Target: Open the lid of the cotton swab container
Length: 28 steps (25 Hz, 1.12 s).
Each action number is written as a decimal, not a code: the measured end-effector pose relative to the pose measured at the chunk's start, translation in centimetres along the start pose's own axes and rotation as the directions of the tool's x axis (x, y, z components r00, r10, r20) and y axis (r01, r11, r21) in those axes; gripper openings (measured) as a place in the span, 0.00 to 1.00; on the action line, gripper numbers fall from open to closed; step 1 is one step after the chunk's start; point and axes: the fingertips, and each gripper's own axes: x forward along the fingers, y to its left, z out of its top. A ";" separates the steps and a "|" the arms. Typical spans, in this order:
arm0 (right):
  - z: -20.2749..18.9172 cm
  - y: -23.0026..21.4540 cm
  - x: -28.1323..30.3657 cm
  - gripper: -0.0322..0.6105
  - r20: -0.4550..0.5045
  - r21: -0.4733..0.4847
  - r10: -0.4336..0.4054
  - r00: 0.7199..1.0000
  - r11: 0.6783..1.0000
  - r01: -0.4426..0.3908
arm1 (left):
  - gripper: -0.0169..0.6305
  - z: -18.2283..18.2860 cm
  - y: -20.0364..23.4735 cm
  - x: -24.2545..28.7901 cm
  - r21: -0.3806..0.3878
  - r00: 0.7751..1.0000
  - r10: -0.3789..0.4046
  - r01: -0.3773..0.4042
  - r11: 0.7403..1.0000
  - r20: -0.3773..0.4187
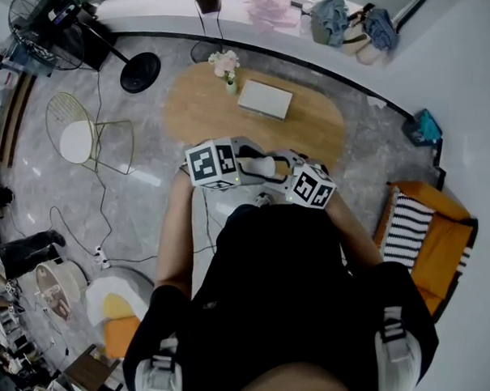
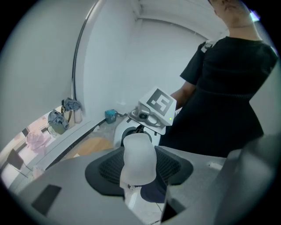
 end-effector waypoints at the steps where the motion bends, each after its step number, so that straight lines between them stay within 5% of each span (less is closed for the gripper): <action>1: 0.3 -0.1 -0.2 0.39 0.010 0.006 -0.001 1.000 1.000 0.001 | 0.35 0.4 0.1 -0.3 -0.007 0.999 -0.008 0.008 1.000 0.037; 7: 1.3 -1.0 -1.0 0.39 0.048 0.012 -0.030 0.998 0.999 0.030 | 0.35 2.6 0.6 -1.9 -0.037 0.966 -0.035 0.046 0.998 0.258; 13: 1.9 -1.2 -1.3 0.39 0.082 0.049 -0.047 0.996 0.998 0.043 | 0.35 3.6 0.9 -3.0 -0.052 0.921 -0.011 0.034 0.998 0.389; 23: 2.4 -1.7 -1.7 0.39 0.116 0.098 -0.066 0.991 0.994 0.055 | 0.35 4.9 2.0 -4.7 -0.123 0.810 0.039 0.041 0.992 0.585; 28: 2.3 -1.1 -1.6 0.39 0.090 0.078 -0.055 0.994 0.996 0.048 | 0.35 4.9 3.6 -6.5 -0.189 0.752 0.136 -0.015 0.982 0.645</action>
